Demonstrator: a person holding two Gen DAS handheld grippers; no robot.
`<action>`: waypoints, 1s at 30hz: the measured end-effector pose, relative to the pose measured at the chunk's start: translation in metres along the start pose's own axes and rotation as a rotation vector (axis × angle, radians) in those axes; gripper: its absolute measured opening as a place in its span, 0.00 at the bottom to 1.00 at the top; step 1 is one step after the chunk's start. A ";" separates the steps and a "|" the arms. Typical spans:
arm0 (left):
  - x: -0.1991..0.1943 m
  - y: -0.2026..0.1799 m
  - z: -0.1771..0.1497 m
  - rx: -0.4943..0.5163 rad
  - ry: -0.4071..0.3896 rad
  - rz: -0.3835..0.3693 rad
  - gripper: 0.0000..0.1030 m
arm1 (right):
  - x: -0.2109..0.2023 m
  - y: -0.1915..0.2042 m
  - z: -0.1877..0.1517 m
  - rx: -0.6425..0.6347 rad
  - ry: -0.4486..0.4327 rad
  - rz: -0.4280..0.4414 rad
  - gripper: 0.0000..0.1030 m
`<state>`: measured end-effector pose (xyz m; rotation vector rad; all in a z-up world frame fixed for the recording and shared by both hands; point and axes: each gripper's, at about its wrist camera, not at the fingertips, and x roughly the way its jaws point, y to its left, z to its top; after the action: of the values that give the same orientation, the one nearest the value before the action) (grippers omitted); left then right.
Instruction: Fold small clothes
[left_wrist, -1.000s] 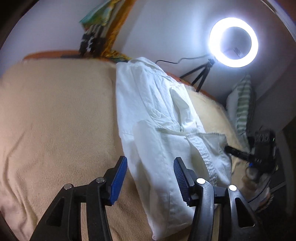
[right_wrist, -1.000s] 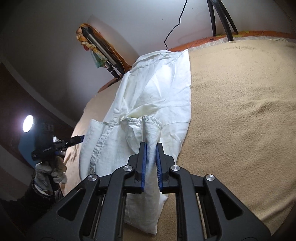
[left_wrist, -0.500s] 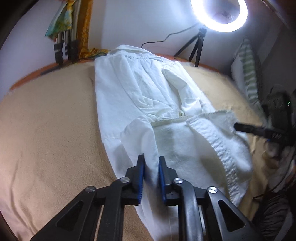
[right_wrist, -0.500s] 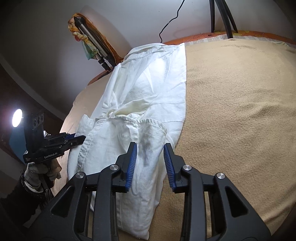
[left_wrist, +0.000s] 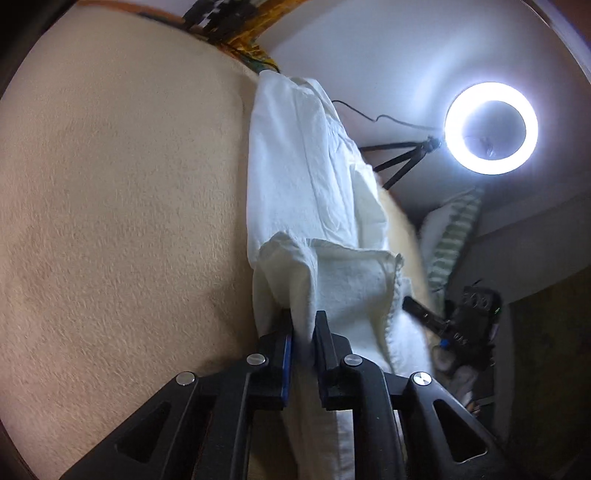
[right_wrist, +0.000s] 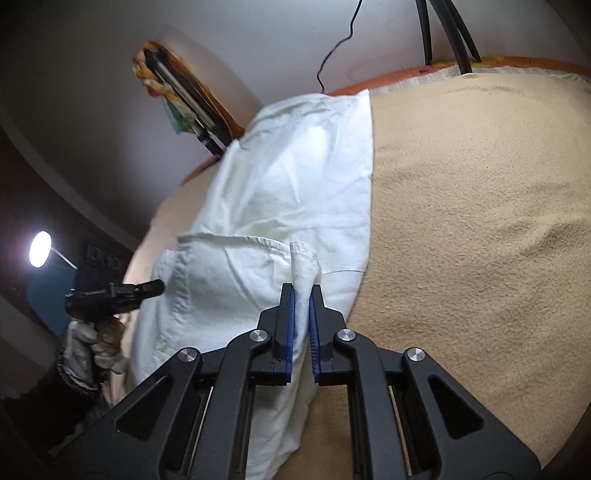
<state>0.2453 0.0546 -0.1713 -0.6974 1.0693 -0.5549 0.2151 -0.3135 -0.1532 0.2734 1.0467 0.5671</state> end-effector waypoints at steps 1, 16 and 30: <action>-0.001 -0.005 0.000 0.023 -0.009 0.027 0.13 | 0.002 0.002 0.001 -0.015 0.007 -0.024 0.08; -0.034 -0.091 -0.027 0.353 -0.110 0.171 0.28 | -0.074 0.057 -0.024 -0.166 -0.101 -0.191 0.16; 0.008 -0.082 -0.057 0.417 0.037 0.297 0.14 | -0.016 0.059 -0.046 -0.317 0.149 -0.198 0.09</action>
<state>0.1896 -0.0198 -0.1328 -0.1594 1.0256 -0.5121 0.1507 -0.2764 -0.1359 -0.1526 1.0948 0.5703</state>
